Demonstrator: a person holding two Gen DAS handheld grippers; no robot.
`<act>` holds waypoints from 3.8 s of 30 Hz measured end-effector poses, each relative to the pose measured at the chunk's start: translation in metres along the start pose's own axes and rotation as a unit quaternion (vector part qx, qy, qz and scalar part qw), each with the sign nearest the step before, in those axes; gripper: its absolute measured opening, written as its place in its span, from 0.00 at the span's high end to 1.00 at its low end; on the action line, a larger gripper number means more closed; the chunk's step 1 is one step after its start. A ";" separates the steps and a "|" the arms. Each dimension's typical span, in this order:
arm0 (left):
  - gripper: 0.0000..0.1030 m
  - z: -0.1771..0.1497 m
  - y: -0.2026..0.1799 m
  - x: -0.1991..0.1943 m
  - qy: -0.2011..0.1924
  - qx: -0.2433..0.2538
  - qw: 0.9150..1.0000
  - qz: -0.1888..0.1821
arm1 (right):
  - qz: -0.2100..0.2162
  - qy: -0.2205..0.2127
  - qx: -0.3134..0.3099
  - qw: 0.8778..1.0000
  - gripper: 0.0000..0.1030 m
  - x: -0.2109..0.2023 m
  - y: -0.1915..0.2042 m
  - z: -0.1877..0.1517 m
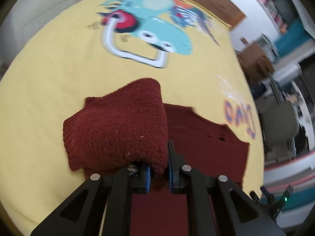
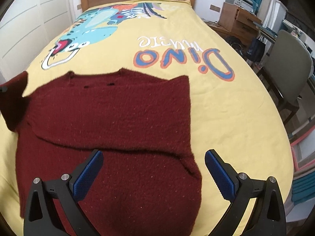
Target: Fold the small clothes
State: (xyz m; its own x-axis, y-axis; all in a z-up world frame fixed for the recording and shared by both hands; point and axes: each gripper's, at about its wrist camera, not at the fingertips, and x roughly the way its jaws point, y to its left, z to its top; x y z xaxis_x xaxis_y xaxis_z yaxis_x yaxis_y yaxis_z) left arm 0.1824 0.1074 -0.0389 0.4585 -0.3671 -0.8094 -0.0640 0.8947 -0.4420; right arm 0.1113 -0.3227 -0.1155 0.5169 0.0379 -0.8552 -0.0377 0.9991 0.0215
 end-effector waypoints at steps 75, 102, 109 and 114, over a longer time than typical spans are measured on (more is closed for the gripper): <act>0.34 -0.088 0.038 0.149 0.117 0.113 0.973 0.162 | 0.021 0.095 0.009 0.995 0.00 0.034 0.007 -0.047; 0.85 -0.083 0.059 0.156 0.110 0.131 0.976 0.135 | 0.154 0.054 -0.267 0.950 0.02 0.053 0.268 0.075; 0.85 -0.077 0.067 0.157 0.112 0.124 0.978 0.128 | 0.162 0.086 -0.344 0.921 0.13 0.080 0.305 0.066; 0.85 -0.078 0.066 0.155 0.114 0.129 0.976 0.133 | 0.145 0.119 -0.340 0.921 0.50 0.108 0.310 0.063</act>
State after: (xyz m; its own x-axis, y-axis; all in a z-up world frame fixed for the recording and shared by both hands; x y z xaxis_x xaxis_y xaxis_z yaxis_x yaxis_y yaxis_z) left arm 0.1800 0.0898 -0.2240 0.2451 -0.1343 -0.9602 0.0849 0.9895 -0.1168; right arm 0.2093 -0.0079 -0.1681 0.2022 0.2148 -0.9555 -0.7144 0.6997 0.0062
